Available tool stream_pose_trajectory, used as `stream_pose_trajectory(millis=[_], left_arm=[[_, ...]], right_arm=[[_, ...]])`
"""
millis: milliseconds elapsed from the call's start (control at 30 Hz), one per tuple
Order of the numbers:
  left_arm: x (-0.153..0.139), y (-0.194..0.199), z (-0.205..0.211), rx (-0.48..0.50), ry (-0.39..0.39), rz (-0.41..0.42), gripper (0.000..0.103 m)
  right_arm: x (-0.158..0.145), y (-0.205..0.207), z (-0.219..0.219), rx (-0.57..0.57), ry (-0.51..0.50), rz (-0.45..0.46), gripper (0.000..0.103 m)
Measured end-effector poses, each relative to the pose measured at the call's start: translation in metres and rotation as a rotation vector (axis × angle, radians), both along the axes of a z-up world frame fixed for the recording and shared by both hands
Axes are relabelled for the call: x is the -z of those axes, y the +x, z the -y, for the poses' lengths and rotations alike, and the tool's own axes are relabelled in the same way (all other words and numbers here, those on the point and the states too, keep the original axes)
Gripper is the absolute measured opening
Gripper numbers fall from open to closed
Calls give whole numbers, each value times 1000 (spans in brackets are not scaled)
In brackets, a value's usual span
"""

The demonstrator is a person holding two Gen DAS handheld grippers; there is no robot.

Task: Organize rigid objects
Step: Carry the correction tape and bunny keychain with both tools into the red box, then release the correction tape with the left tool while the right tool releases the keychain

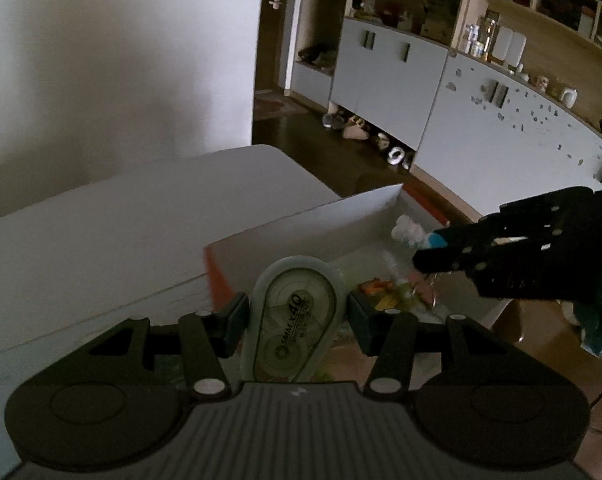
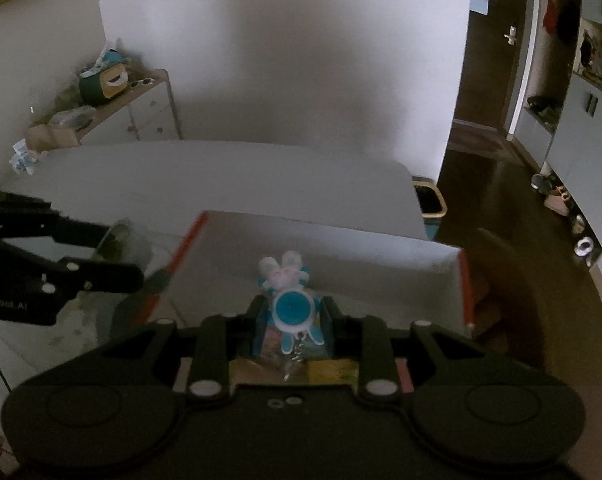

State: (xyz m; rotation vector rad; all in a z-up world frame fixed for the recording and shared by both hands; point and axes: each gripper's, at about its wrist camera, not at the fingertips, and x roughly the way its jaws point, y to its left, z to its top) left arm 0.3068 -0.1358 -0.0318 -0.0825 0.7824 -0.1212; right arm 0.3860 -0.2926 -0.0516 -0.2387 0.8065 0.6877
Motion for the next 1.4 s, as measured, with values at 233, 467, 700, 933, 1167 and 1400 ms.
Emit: stream_pose_trajectory(millis=[233, 467, 700, 933, 1167, 1400], left_arm=[[25, 39, 37, 10, -5, -73, 53], [60, 71, 63, 10, 31, -150, 53], [88, 89, 75, 0, 78, -217, 53], [101, 98, 76, -17, 86, -278, 53], [107, 104, 78, -18, 92, -336, 53], [106, 103, 77, -38, 83, -340, 53]], right_arm=[[25, 15, 23, -5, -55, -15, 27], [52, 25, 30, -25, -115, -41, 27], [70, 25, 25, -74, -155, -65, 27], [77, 28, 28, -103, -159, -72, 27], [77, 30, 32, -93, -145, -86, 28], [74, 32, 35, -75, -121, -100, 34]])
